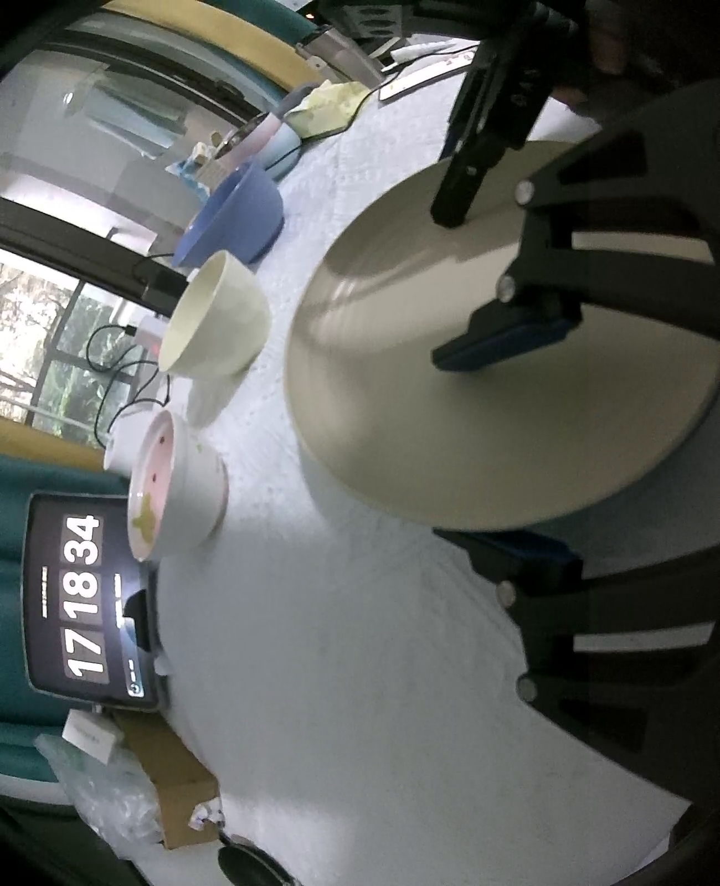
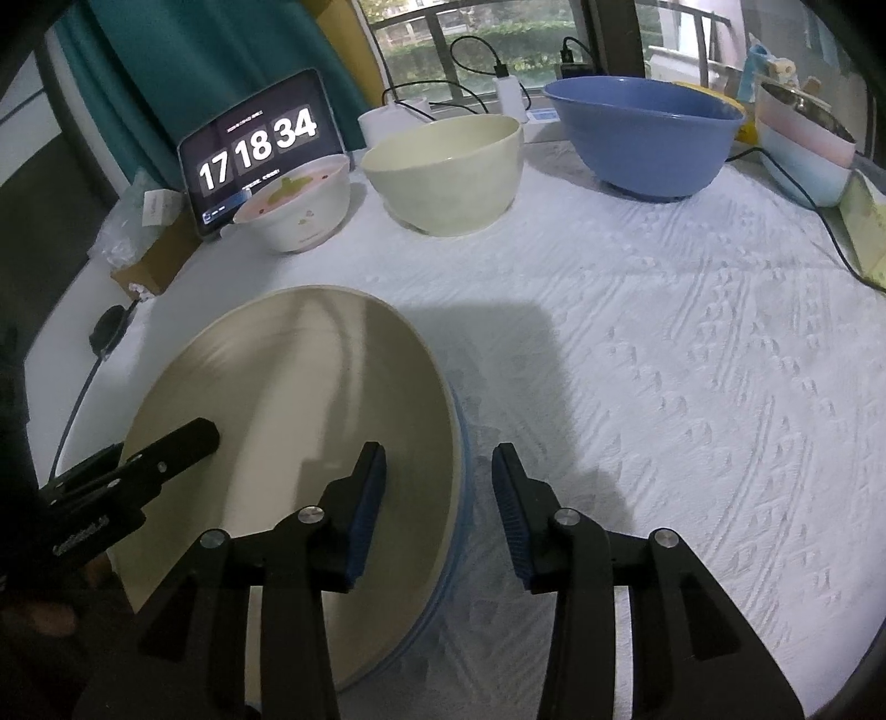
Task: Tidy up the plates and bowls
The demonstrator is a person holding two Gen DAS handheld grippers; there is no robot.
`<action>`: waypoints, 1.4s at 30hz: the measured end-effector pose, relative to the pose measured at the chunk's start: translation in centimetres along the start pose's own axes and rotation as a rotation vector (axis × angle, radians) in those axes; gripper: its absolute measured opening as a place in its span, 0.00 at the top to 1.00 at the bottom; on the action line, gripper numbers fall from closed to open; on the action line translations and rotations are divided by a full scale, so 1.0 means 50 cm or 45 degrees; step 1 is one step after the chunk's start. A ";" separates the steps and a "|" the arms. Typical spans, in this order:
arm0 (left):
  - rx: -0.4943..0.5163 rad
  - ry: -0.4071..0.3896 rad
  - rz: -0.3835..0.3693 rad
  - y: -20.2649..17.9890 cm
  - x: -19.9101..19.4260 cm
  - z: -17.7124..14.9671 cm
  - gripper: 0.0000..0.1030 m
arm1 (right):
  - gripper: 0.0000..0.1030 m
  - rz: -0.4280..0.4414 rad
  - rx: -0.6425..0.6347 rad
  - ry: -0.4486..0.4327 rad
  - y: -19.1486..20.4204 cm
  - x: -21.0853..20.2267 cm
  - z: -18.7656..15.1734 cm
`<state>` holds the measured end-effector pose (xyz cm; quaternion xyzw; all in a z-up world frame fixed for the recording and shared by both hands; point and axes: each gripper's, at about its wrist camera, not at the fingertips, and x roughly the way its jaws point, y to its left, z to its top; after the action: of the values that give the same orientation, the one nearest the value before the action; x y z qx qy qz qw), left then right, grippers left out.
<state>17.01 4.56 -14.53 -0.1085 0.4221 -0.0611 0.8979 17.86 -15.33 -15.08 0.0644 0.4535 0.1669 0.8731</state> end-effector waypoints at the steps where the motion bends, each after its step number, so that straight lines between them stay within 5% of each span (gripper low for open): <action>1: -0.002 -0.001 0.000 0.000 -0.001 0.000 0.47 | 0.59 0.017 -0.004 0.003 0.003 0.001 -0.001; 42: 0.083 -0.030 -0.005 -0.049 0.002 0.059 0.47 | 0.60 -0.036 0.050 -0.050 -0.026 -0.024 0.066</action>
<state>19.29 2.57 -12.20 -0.0808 0.4091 -0.0755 0.9058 20.19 -16.86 -12.59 0.0783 0.4401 0.1441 0.8828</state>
